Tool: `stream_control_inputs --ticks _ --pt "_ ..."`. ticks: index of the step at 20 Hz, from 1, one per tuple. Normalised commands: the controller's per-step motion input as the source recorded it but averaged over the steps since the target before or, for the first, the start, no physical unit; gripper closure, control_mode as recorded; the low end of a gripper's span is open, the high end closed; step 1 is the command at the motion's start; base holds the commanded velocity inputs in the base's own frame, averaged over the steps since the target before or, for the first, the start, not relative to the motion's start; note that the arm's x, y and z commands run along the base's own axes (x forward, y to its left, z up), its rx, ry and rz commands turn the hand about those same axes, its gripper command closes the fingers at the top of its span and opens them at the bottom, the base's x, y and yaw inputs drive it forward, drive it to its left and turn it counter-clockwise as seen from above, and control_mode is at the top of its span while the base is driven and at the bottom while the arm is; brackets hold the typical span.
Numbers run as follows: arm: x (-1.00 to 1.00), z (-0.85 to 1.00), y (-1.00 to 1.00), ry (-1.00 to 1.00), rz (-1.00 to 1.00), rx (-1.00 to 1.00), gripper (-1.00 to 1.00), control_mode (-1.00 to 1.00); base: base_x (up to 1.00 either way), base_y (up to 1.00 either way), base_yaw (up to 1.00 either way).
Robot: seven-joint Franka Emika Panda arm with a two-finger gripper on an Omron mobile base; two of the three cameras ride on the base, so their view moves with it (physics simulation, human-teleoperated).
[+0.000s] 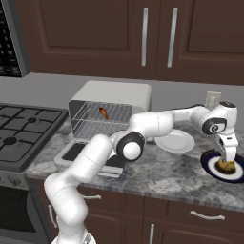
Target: Open the toaster oven door. Place the bread on the bottom rack in the toaster oven and place the chicken drumstick on the top rack.
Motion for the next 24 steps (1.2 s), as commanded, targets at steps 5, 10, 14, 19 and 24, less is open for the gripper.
stream_control_inputs --ticks 5,10,14,19,24 --pt "0.03 -0.58 -0.07 -0.33 0.0 0.0 -1.0 -1.0 0.0 0.0 0.0" --pt "0.0 -0.53 0.0 -0.25 0.0 -0.04 -1.0 -1.0 0.0 0.0 0.0" --pt "0.03 -0.36 0.03 -0.08 0.0 -0.07 -1.0 -1.0 0.0 0.0 0.0" --pt "0.18 -0.34 0.31 -0.03 0.0 -0.12 -1.0 -1.0 0.0 0.0 0.0" --pt "0.2 -0.35 0.13 0.0 0.0 -0.11 -1.0 -1.0 0.0 0.0 0.0"
